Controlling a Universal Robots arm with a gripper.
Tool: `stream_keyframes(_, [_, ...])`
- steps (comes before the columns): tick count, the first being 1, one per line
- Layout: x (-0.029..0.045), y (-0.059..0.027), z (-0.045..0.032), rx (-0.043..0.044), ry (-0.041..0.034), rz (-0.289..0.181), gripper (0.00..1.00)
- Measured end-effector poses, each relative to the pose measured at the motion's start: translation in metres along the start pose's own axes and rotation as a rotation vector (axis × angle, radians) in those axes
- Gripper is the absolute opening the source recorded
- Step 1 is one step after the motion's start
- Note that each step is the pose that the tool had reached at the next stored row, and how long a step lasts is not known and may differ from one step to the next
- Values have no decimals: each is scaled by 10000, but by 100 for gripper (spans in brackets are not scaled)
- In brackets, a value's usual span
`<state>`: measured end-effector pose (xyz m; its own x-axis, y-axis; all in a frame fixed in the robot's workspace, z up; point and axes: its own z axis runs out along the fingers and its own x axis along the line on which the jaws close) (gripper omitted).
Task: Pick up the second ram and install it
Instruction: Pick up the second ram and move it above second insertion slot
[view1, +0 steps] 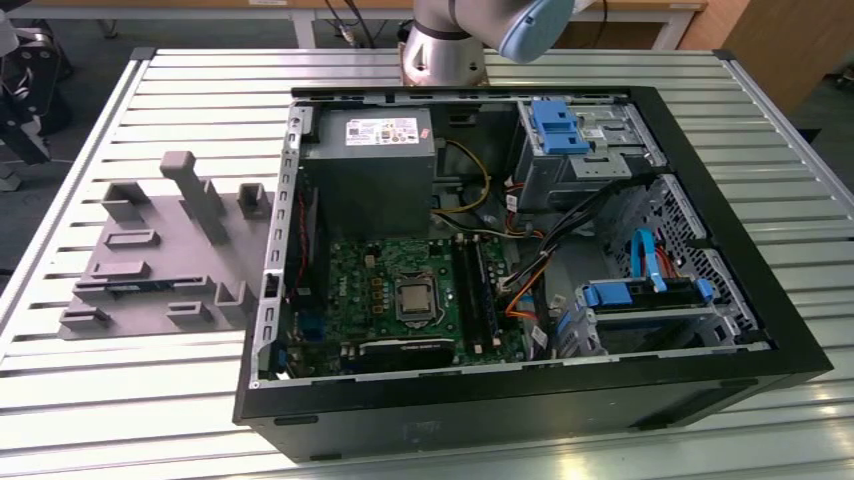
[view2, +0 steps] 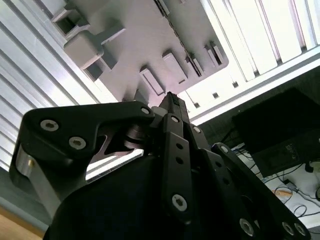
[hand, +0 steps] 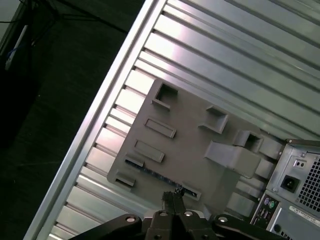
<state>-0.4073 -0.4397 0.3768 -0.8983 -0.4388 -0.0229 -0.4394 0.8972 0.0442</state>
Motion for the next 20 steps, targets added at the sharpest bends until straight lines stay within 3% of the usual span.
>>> stream_keyframes(6, [1,0,0,-18,36,-809,11])
stream_keyframes(20, [2,1,0,-19,38,-838,11])
